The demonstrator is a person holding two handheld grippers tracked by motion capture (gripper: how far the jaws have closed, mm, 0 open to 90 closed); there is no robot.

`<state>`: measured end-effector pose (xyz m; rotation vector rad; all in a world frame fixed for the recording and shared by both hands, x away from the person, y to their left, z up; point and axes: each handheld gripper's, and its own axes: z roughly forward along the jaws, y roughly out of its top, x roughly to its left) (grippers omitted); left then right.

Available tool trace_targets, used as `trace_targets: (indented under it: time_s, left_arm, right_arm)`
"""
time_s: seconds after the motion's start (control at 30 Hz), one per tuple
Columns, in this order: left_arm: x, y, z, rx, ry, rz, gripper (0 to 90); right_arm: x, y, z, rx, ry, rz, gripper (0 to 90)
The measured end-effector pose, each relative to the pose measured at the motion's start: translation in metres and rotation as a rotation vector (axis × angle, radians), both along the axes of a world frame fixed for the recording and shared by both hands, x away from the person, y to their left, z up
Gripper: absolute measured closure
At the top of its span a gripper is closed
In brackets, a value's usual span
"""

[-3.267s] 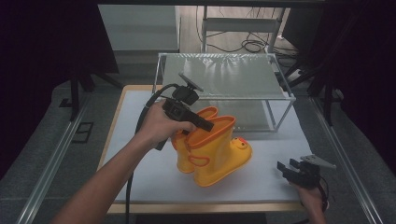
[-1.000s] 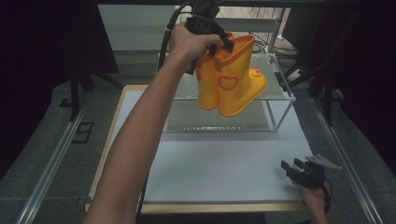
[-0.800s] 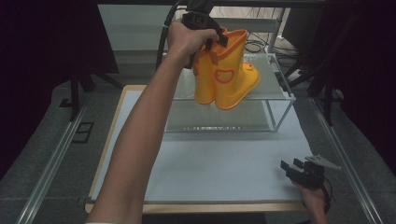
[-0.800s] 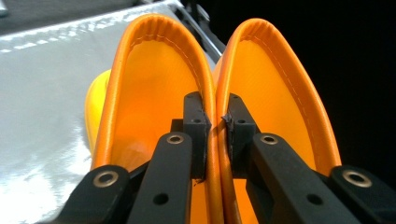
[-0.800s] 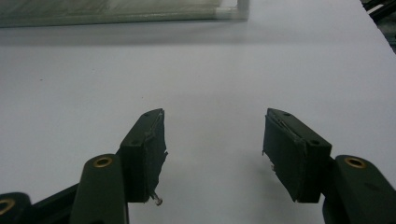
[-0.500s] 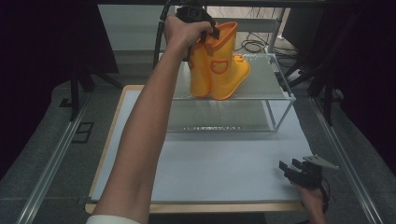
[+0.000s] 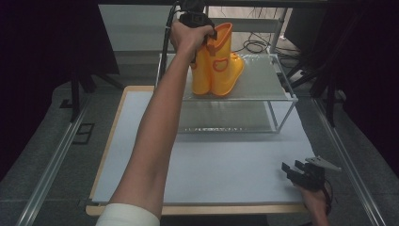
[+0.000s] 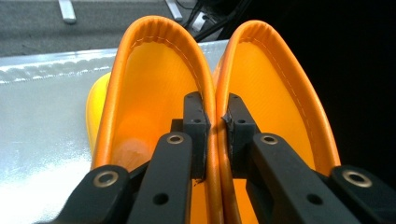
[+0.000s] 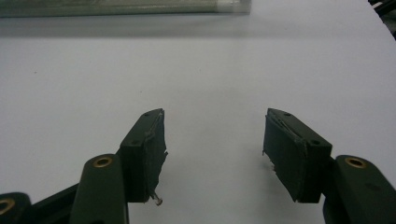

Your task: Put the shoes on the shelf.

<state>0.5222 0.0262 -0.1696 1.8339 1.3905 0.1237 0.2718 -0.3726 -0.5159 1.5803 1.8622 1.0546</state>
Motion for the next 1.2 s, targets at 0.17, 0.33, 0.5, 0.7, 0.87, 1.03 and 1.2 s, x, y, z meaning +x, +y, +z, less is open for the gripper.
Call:
trace_targets:
  time_s: [0.17, 0.33, 0.5, 0.7, 0.87, 1.03, 1.2]
  left_arm:
    - [0.003, 0.001, -0.010, -0.009, 0.015, 0.018, 81.4]
    - [0.003, 0.000, -0.008, 0.003, -0.008, 0.003, 71.2]
    - [0.000, 0.000, -0.001, -0.061, -0.036, -0.042, 54.1]
    - [-0.011, 0.006, 0.009, -0.051, -0.079, -0.066, 47.5]
    - [-0.029, 0.017, 0.019, -0.059, -0.126, -0.126, 51.2]
    - [-0.051, 0.027, 0.027, -0.012, -0.148, -0.192, 60.4]
    - [-0.077, 0.040, 0.027, 0.029, -0.155, -0.224, 70.1]
  right_arm:
    - [0.000, 0.001, -0.001, -0.003, 0.004, 0.005, 38.8]
    - [0.000, 0.002, -0.001, -0.004, 0.004, 0.006, 38.7]
    - [0.000, 0.002, -0.001, -0.004, 0.007, 0.005, 38.7]
    - [0.000, 0.004, -0.001, -0.008, 0.006, 0.014, 38.7]
    - [0.001, 0.004, -0.002, -0.012, 0.010, 0.017, 38.7]
    - [0.001, 0.003, -0.001, -0.009, 0.010, 0.011, 38.7]
    - [-0.001, 0.002, 0.000, -0.003, 0.002, 0.004, 38.7]
